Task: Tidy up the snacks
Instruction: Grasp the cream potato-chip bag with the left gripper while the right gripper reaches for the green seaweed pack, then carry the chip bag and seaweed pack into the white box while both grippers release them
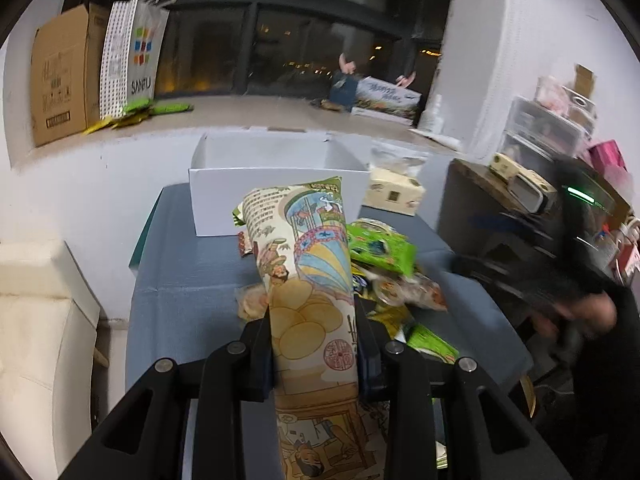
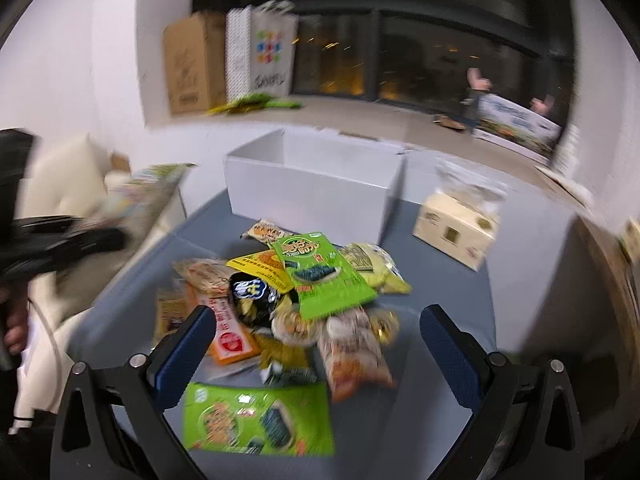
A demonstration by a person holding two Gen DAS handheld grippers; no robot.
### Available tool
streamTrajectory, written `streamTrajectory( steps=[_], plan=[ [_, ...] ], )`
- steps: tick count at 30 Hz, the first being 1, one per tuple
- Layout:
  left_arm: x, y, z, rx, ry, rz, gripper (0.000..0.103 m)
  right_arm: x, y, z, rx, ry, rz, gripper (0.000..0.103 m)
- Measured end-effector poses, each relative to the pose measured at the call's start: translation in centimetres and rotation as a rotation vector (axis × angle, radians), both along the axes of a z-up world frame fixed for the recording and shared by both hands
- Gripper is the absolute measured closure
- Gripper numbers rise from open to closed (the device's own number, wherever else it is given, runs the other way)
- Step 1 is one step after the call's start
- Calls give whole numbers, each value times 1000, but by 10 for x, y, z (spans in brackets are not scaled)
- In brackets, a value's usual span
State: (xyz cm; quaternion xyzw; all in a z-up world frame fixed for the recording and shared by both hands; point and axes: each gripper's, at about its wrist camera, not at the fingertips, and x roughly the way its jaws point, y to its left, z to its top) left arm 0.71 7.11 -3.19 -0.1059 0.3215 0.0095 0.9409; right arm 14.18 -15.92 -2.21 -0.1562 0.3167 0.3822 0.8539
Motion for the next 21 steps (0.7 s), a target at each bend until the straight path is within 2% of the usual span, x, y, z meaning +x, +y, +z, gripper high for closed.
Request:
streamTrajectory(
  steps=[6, 9, 11, 13, 14, 15, 21],
  plan=[
    [-13, -9, 1, 1, -36, -20, 69, 71, 61, -38, -128, 83, 95, 0],
    [-15, -5, 3, 4, -47, -10, 69, 97, 83, -61, -159, 160, 133, 0],
    [-17, -2, 2, -9, -54, -6, 69, 102, 92, -73, -177, 179, 156, 1],
    [-18, 1, 2, -10, -55, 2, 69, 106, 100, -86, -225, 189, 154, 16],
    [-18, 2, 2, -8, -55, 5, 69, 107, 99, -90, -232, 203, 152, 20],
    [-19, 2, 1, -7, -57, 6, 69, 106, 97, -90, -212, 213, 163, 30],
    [-21, 6, 1, -14, -76, 14, 69, 97, 84, -81, -155, 237, 190, 35]
  ],
)
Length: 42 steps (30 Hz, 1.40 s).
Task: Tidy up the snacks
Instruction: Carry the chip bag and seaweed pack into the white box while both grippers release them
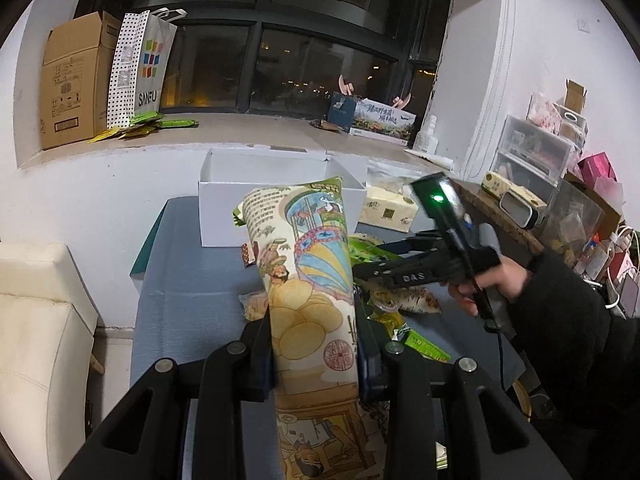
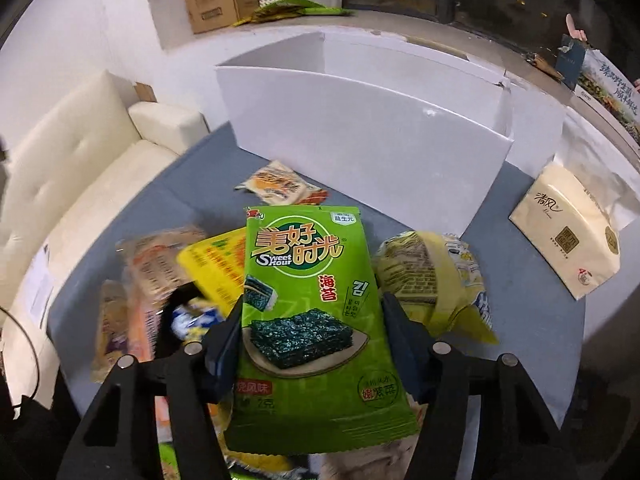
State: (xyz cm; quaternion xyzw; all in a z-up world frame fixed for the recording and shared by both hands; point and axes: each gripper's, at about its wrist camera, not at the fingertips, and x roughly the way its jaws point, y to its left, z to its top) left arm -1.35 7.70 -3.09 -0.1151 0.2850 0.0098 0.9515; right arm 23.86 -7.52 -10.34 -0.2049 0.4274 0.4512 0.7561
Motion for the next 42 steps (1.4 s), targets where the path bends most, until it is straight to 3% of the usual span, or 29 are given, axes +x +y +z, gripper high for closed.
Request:
streamTrajectory(
  steps=[6, 11, 15, 18, 23, 26, 27, 28, 31, 32, 33, 34, 37, 42],
  plan=[
    [30, 15, 25, 38, -44, -8, 69, -20, -25, 45, 130, -117, -117, 35],
    [115, 45, 64, 86, -69, -3, 69, -13, -30, 111, 302, -223, -235, 35],
    [199, 70, 75, 110, -42, -2, 69, 25, -10, 146, 365, -231, -314, 35],
    [260, 85, 70, 139, 7, 25, 69, 65, 18, 154, 342, -205, -374, 35],
    [320, 103, 52, 113, 53, 36, 69, 122, 59, 134, 251, -145, -413, 35],
    [345, 109, 40, 144, 80, 59, 66, 141, 62, 120, 221, -104, -427, 35],
    [351, 112, 35, 148, 90, 70, 66, 150, 66, 113, 218, -80, -427, 35],
    [357, 116, 31, 151, 104, 85, 59, 154, 66, 111, 218, -70, -429, 35],
    [365, 118, 19, 201, 156, 97, 0, 166, 68, 101, 209, -52, -447, 26],
    [363, 117, 16, 231, 153, 101, 0, 169, 68, 99, 217, -43, -452, 19],
    [360, 118, 15, 247, 149, 116, 0, 173, 66, 96, 216, -34, -464, 5],
    [356, 120, 14, 235, 149, 122, 0, 174, 67, 94, 215, -33, -478, 0],
    [341, 122, 17, 180, 137, 106, 0, 177, 61, 90, 231, 0, -481, 0],
    [293, 110, 40, 195, 43, 92, 0, 162, 43, 97, 296, 7, -436, 0]
  ],
)
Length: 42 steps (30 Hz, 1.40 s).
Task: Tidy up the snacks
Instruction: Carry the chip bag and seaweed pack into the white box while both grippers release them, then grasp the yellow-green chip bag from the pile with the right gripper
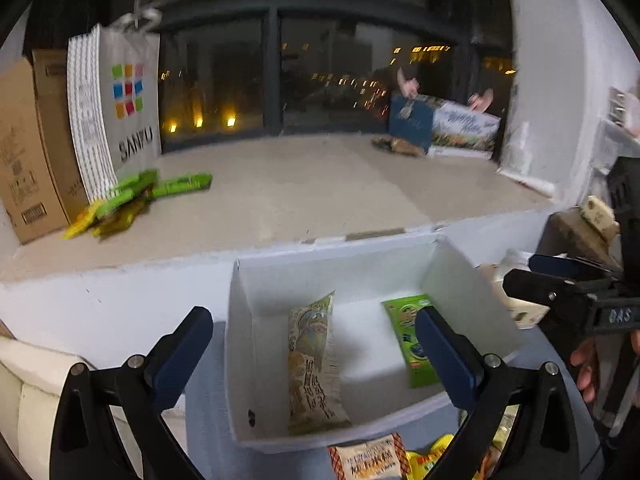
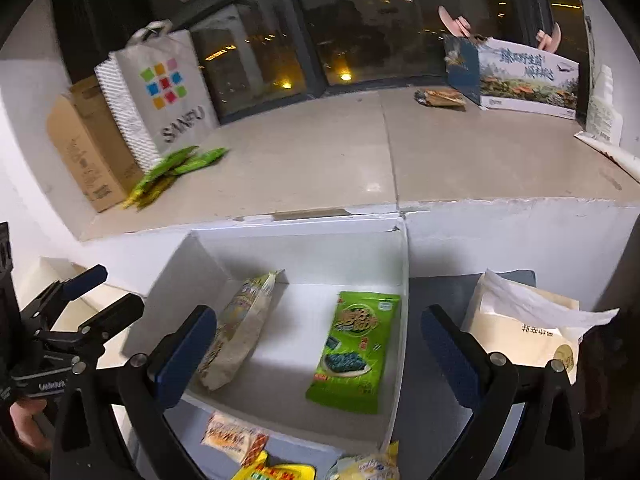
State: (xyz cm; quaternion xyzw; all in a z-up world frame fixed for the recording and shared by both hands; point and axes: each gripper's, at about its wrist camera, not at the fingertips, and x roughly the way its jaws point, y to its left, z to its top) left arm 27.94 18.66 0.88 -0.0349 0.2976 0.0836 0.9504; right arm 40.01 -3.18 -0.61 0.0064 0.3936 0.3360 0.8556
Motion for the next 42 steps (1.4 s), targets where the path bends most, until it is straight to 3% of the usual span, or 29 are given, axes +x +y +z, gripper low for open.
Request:
streamTrajectory(
  steps=[3, 8, 13, 18, 24, 28, 32, 42],
  plan=[
    [-37, -15, 13, 26, -64, -51, 0, -19, -16, 12, 32, -52, 32, 0],
    [-107, -60, 17, 63, -28, -124, 0, -75, -50, 36, 69, -205, 84, 0],
    [-183, -97, 11, -58, -41, -163, 0, -147, -96, 47, 106, -223, 148, 0],
    [-249, -125, -9, -159, -67, -171, 0, -220, -145, 31, 132, -254, 168, 0],
    [-288, -158, -29, -123, -24, -192, 0, -272, -196, -1, 146, -226, 112, 0],
    [-290, -161, -34, -176, -16, -213, 0, -278, -206, -26, 96, -185, 89, 0],
    [-285, -159, -38, -173, -1, -210, 0, -269, -203, -40, 77, -146, 90, 0],
    [-298, -148, -29, -156, -39, -209, 0, -191, -132, -70, -30, -45, 132, 0]
  ],
)
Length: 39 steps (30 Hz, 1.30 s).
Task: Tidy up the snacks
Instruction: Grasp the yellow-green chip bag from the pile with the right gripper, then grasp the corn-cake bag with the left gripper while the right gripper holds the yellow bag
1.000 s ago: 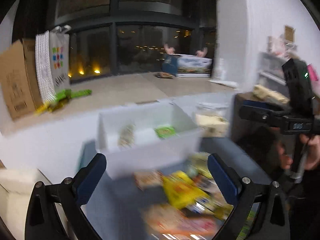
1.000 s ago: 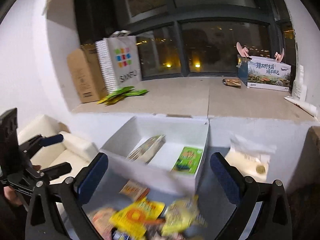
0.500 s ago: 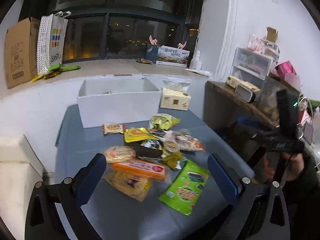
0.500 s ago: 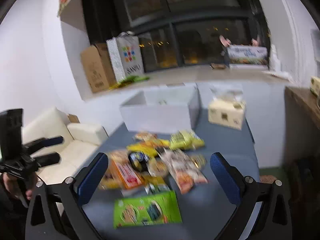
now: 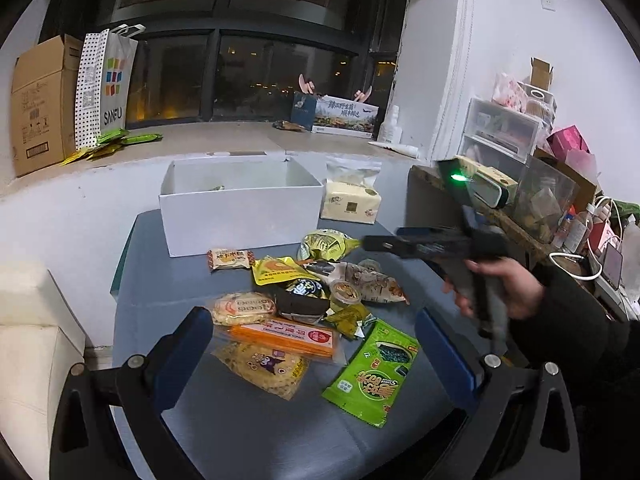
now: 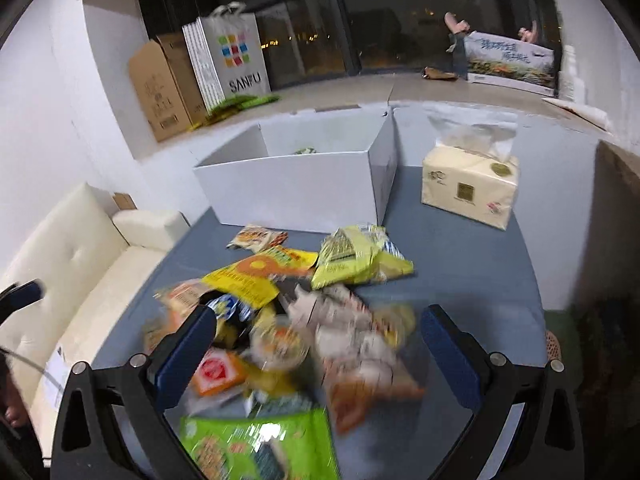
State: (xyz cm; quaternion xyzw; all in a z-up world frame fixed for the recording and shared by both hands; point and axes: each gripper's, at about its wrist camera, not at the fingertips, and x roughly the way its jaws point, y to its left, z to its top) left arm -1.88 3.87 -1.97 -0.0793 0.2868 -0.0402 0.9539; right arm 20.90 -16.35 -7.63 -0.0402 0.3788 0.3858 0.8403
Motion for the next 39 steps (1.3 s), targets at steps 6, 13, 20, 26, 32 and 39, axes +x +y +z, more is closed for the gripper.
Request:
streamTrajectory(
  steps=[6, 13, 20, 26, 32, 39],
  plan=[
    [-2, 11, -2, -12, 4, 26, 0, 53, 42, -15, -98, 39, -17, 0],
    [-3, 19, -6, -20, 16, 37, 0, 102, 77, -42, -237, 88, -27, 0],
    [-2, 23, -10, -23, 32, 39, 0, 119, 88, -67, -291, 180, 2, 0],
    [3, 25, -11, -30, 44, 40, 0, 110, 87, -68, -301, 172, 78, 47],
    [37, 38, -16, -24, 84, 64, 0, 90, 58, -26, -171, 89, 78, 50],
    [128, 57, -33, -11, 215, 115, 0, 32, 8, 29, -27, 8, 83, 50]
  ],
)
